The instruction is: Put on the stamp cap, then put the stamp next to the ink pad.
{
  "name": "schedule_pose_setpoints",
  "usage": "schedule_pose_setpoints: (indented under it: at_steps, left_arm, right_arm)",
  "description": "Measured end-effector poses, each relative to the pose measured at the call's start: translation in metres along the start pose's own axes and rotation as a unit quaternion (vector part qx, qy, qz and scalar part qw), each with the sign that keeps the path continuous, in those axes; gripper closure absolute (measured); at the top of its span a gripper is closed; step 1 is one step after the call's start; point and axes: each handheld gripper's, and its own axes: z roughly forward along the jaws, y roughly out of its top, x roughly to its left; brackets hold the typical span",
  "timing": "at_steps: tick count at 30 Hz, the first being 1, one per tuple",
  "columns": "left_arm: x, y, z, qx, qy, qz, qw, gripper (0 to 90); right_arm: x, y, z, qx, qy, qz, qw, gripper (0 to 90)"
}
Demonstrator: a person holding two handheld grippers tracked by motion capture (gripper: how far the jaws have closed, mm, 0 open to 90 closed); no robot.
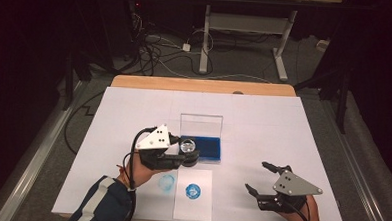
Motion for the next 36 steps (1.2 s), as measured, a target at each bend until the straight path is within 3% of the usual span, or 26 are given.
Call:
schedule_pose_setpoints:
  at_steps: [14, 16, 29, 36]
  left_arm:
    - [0.008, -0.001, 0.000, 0.005, 0.008, -0.002, 1.0000, 53.9]
    - [0.011, -0.001, -0.001, 0.008, 0.016, 0.000, 0.9998, 54.0]
    - [0.043, -0.015, -0.010, 0.015, 0.057, -0.029, 0.9978, 54.0]
    - [0.059, -0.027, -0.014, 0.012, 0.066, -0.049, 0.9966, 53.9]
  right_arm:
    - [0.003, -0.001, 0.002, 0.006, 0.006, -0.009, 0.9999, 19.1]
    - [0.003, -0.001, 0.002, 0.006, 0.006, -0.009, 0.9999, 19.1]
    - [0.003, -0.002, 0.001, 0.008, 0.006, -0.007, 0.9999, 19.1]
    - [0.004, -0.003, -0.001, 0.008, 0.004, -0.010, 0.9999, 19.1]
